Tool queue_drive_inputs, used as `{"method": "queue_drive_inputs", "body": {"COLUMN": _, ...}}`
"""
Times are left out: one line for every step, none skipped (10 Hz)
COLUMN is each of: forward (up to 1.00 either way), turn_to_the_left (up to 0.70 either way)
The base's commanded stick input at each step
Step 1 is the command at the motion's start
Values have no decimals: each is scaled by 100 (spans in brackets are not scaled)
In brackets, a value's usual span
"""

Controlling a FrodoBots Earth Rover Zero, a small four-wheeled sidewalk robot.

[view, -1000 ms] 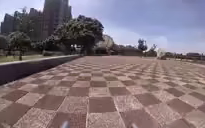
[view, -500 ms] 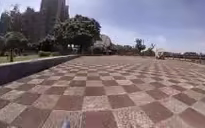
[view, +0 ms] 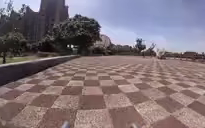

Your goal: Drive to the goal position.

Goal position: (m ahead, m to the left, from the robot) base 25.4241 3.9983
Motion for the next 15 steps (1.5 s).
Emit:
{"method": "queue_drive_inputs", "body": {"forward": 70, "turn_to_the_left": 0}}
{"method": "queue_drive_inputs", "body": {"forward": 70, "turn_to_the_left": 0}}
{"method": "queue_drive_inputs", "body": {"forward": 70, "turn_to_the_left": 0}}
{"method": "queue_drive_inputs", "body": {"forward": 70, "turn_to_the_left": 0}}
{"method": "queue_drive_inputs", "body": {"forward": 70, "turn_to_the_left": 0}}
{"method": "queue_drive_inputs", "body": {"forward": 70, "turn_to_the_left": 0}}
{"method": "queue_drive_inputs", "body": {"forward": 70, "turn_to_the_left": 0}}
{"method": "queue_drive_inputs", "body": {"forward": 70, "turn_to_the_left": 0}}
{"method": "queue_drive_inputs", "body": {"forward": 70, "turn_to_the_left": 0}}
{"method": "queue_drive_inputs", "body": {"forward": 70, "turn_to_the_left": 0}}
{"method": "queue_drive_inputs", "body": {"forward": 70, "turn_to_the_left": 0}}
{"method": "queue_drive_inputs", "body": {"forward": 70, "turn_to_the_left": 0}}
{"method": "queue_drive_inputs", "body": {"forward": 70, "turn_to_the_left": 0}}
{"method": "queue_drive_inputs", "body": {"forward": 70, "turn_to_the_left": 0}}
{"method": "queue_drive_inputs", "body": {"forward": 70, "turn_to_the_left": 0}}
